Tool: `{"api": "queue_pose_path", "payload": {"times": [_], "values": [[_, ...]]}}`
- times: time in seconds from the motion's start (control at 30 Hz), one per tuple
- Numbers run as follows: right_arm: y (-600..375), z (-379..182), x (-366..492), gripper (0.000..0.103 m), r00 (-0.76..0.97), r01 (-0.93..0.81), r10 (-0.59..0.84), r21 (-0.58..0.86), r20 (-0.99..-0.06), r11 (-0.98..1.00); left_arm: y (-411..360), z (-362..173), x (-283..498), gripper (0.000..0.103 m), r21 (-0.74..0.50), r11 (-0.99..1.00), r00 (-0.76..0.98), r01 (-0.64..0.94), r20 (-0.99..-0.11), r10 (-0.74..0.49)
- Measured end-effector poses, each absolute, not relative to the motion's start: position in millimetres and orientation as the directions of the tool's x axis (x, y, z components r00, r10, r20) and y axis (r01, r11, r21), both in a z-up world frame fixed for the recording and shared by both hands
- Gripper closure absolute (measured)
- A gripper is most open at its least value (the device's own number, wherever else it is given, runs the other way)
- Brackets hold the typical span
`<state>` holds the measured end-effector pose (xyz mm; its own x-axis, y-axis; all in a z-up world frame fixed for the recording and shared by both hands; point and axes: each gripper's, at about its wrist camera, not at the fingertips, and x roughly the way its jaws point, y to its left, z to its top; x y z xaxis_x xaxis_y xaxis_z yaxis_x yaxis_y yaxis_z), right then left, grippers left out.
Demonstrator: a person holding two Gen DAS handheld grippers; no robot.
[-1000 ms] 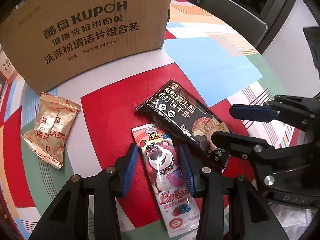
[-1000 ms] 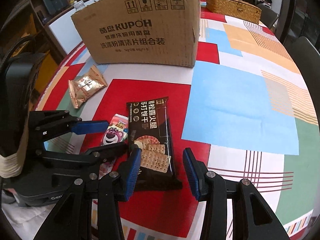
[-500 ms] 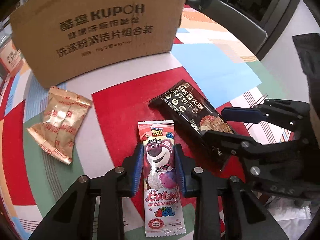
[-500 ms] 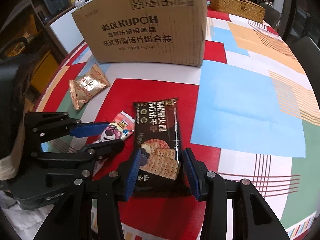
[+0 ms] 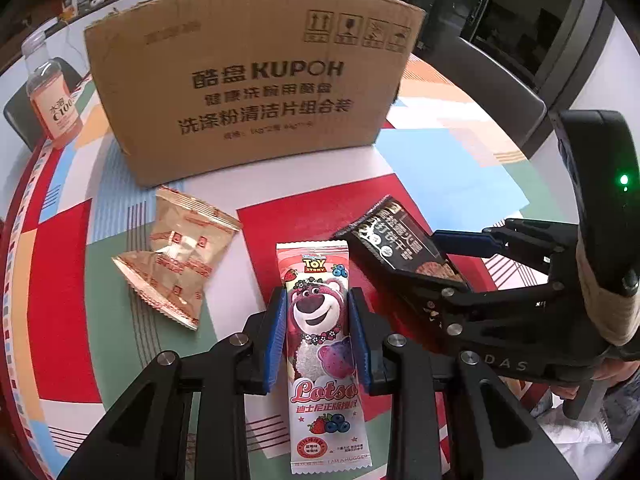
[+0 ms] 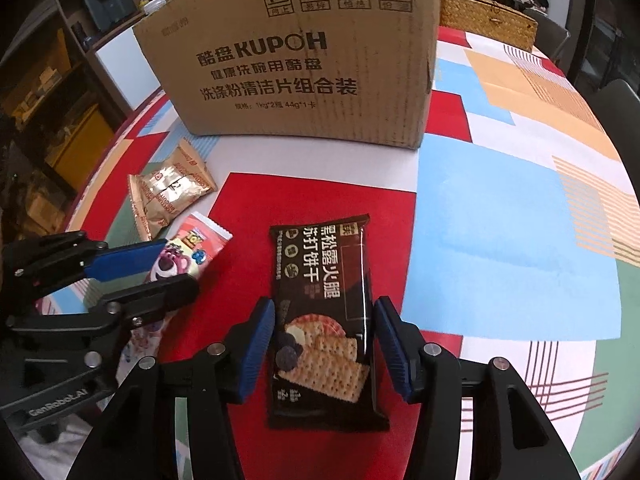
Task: Organize snacks
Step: 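Grasp the pink Lotso candy stick with left tool while right tool grasps black cracker packet, then lift both packets over the box, lower them in and open both tools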
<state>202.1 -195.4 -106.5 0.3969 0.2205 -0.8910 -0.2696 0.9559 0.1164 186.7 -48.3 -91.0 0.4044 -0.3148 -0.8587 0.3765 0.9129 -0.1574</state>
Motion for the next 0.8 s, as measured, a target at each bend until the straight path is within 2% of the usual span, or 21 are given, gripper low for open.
{"api": "queue_pose_path", "payload": {"times": [0.07, 0.43, 0.5, 0.57, 0.8], "values": [[-191, -108, 204, 0.047, 0.396, -0.277, 0.21, 0.101, -0.894, 0.955, -44, -90, 187, 0.073, -0.165, 0.915, 0.408, 0.369, -0.856, -0.319], [-171, -118, 220, 0.047, 0.411, -0.299, 0.162, 0.036, -0.897, 0.953, -34, -90, 190, 0.073, -0.182, 0.922, 0.422, 0.341, -0.847, -0.323], [-170, -120, 221, 0.047, 0.413, -0.298, 0.159, 0.032, -0.897, 0.954, -35, -90, 189, 0.073, -0.184, 0.922, 0.423, 0.34, -0.846, -0.325], [-167, -121, 221, 0.052, 0.419, -0.298, 0.154, 0.024, -0.895, 0.954, -35, -90, 189, 0.073, -0.185, 0.922, 0.424, 0.34, -0.845, -0.326], [-169, -116, 219, 0.053, 0.426, -0.293, 0.16, 0.032, -0.89, 0.956, -33, -85, 187, 0.073, -0.189, 0.921, 0.44, 0.34, -0.834, -0.333]]}}
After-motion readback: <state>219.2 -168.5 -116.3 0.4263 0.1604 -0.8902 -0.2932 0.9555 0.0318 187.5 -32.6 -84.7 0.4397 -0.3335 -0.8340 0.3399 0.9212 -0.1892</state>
